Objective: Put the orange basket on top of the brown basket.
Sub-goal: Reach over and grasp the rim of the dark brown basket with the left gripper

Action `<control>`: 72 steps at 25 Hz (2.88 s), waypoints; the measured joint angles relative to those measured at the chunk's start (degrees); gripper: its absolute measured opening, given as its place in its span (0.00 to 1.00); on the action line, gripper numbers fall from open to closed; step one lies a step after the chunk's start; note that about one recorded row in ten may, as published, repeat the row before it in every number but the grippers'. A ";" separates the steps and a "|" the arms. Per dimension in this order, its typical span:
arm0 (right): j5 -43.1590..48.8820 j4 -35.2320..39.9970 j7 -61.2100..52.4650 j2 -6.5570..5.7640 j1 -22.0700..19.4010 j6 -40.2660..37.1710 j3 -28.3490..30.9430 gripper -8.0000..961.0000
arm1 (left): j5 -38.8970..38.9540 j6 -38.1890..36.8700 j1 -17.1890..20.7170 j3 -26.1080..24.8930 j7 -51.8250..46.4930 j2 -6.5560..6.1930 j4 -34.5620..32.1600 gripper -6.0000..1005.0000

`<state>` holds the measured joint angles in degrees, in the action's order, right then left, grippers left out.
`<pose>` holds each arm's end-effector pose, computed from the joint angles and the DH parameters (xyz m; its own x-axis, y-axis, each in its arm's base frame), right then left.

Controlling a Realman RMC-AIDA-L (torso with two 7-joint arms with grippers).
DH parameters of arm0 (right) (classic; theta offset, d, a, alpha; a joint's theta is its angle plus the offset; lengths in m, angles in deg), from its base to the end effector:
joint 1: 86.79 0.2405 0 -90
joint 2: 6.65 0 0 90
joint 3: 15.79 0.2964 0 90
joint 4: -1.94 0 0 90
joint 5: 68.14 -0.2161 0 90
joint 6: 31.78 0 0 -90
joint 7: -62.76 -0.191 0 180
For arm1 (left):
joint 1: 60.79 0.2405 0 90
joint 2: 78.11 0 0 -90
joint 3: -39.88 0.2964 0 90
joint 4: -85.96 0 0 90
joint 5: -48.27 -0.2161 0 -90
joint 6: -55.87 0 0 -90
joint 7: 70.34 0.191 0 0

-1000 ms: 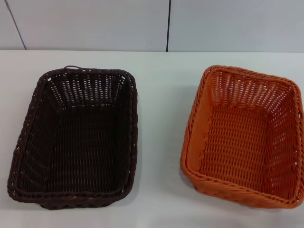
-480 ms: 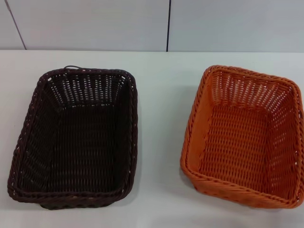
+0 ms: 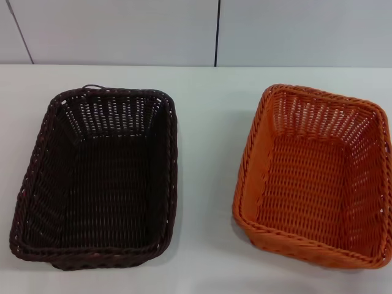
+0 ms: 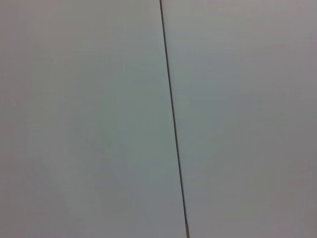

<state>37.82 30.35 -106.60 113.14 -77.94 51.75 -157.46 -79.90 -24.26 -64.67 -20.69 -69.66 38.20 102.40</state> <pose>0.3693 0.3021 -0.0083 0.6758 0.2378 -0.6977 -0.7370 0.2281 -0.6362 -0.4509 0.2623 0.0533 0.7829 -0.1372 0.6068 0.6155 0.3132 -0.7232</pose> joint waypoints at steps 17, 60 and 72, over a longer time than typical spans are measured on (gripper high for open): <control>-0.44 0.60 0.01 -0.27 0.72 0.12 0.72 0.81 | -13.42 55.80 12.24 -17.82 17.26 -6.96 57.55 0.76; -1.31 0.58 0.18 0.08 -3.11 3.39 -8.25 0.81 | -21.99 136.63 -0.46 -38.07 21.28 1.95 77.81 0.70; -1.34 0.59 0.18 0.05 -2.75 3.40 -7.94 0.81 | -22.06 136.86 -2.78 -36.25 20.06 2.01 75.01 0.69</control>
<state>36.48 30.94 -106.42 113.18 -80.69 55.15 -165.41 -101.96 112.60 -67.45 -56.94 -49.60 40.21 177.42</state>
